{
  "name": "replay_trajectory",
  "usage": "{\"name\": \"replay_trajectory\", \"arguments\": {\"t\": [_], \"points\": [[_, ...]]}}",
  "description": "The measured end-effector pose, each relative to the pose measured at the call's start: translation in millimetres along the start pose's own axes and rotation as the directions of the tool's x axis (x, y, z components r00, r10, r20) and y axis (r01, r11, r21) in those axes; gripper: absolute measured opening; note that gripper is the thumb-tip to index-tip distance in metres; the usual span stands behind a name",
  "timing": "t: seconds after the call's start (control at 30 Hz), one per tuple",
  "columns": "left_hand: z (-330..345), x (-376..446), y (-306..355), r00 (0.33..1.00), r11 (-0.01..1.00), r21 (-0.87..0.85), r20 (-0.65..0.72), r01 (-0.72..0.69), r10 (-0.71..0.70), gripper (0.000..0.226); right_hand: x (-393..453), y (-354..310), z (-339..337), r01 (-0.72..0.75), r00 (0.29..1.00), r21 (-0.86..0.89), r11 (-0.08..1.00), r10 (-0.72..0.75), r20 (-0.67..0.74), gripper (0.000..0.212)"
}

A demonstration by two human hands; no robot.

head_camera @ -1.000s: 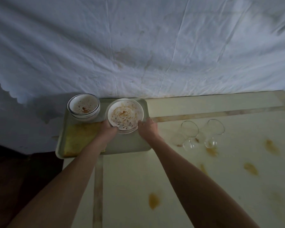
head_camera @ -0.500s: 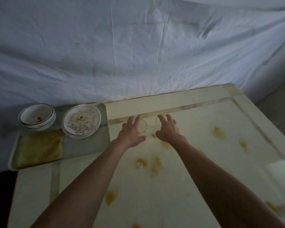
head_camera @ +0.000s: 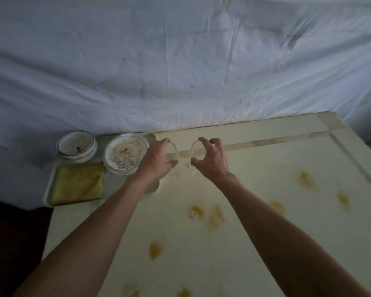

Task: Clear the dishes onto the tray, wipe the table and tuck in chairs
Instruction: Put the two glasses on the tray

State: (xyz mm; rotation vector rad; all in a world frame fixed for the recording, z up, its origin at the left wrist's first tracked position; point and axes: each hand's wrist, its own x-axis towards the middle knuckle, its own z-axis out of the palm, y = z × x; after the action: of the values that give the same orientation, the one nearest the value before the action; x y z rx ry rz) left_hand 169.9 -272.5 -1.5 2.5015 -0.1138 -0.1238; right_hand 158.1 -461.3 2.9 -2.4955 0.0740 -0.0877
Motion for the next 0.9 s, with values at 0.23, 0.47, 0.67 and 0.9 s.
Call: {"name": "replay_trajectory", "arguments": {"t": [0.23,0.47,0.67,0.9], "points": [[-63,-38,-92,0.982,0.976,0.105,0.0,0.19,-0.191,0.079,-20,-91,63,0.117,0.98,0.107,0.987,-0.132,0.146,0.073],[-64,-46,-141,0.975,0.974,0.052,-0.014,0.221,-0.221,0.079,-26,-120,112,0.095,0.966,0.016,0.995,-0.096,0.241,0.074],[-55,-33,-153,0.985,0.984,0.067,0.024,0.166,-0.168,0.084,-18,-128,134,0.063,0.963,-0.048,0.997,-0.048,0.264,0.075],[-56,-14,-162,0.993,0.995,0.039,0.063,0.094,-0.097,0.085,-1,-136,143,0.081,0.961,-0.048,0.996,-0.066,0.268,0.071]]}}
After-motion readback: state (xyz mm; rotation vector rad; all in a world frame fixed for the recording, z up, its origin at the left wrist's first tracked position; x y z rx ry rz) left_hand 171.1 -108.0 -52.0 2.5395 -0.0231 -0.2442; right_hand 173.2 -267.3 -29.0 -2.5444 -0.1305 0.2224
